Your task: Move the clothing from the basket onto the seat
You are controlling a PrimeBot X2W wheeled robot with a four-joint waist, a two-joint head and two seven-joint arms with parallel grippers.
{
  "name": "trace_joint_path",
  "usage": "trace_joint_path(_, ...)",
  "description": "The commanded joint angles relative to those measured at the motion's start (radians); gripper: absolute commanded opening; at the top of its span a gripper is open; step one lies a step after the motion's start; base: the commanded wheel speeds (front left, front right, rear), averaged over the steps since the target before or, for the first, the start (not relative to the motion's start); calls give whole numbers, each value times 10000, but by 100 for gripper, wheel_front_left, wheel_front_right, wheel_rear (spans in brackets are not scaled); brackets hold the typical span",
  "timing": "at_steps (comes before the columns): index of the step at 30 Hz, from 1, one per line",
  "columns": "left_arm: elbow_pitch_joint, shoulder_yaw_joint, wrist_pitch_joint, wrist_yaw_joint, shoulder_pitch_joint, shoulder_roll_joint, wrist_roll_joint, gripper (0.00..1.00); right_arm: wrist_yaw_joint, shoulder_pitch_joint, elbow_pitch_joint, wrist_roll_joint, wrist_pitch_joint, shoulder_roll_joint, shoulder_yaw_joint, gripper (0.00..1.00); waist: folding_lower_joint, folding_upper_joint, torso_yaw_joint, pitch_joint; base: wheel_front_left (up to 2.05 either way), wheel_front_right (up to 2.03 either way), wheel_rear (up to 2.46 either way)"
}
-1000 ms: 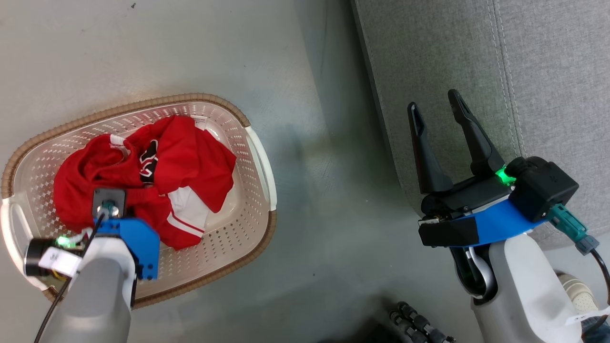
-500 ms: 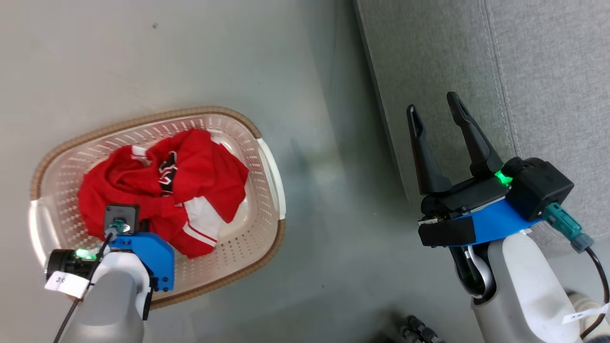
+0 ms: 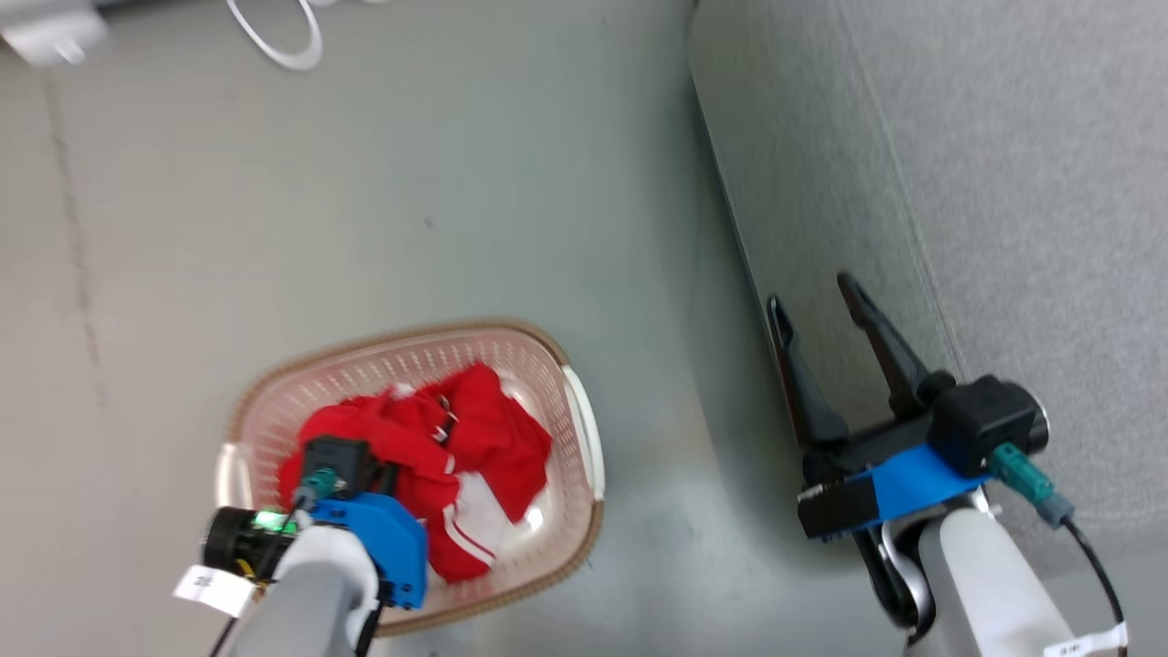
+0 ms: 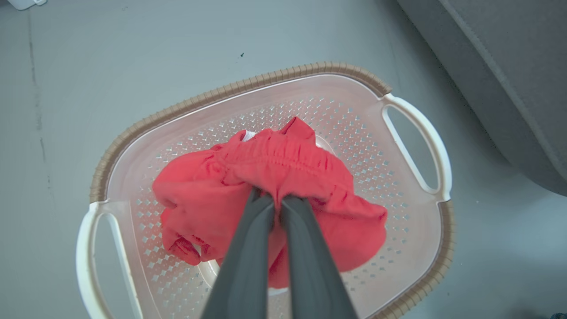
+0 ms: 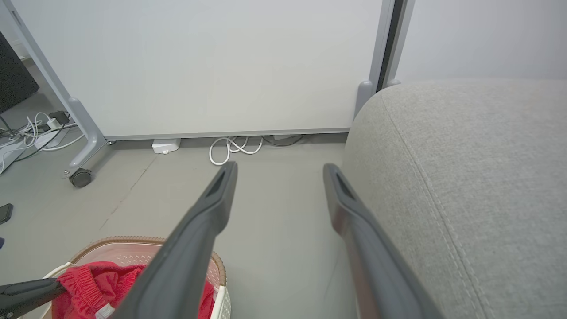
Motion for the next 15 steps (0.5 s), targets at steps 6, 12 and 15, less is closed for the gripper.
trace_joint_path(6, -375, -1055, -79, -151, 459, -281, -407, 0, 5, 757, 410, -282, -34, -32, -76, 100, 2, 0, 1005, -2366, 0, 0, 0)
trace_joint_path(12, -1984, -3086, -66, -132, 902, -296, -2217, 0, 5, 1269, 660, -401, -34, -28, -3, 100, 2, 0, 1389, -3328, 0, 0, 0)
trace_joint_path(15, -2632, -3805, -8, -130, 727, -292, -2886, 0, 5, 1467, 747, -431, -34, -32, 16, 100, 2, 0, 1563, -3645, 0, 0, 0)
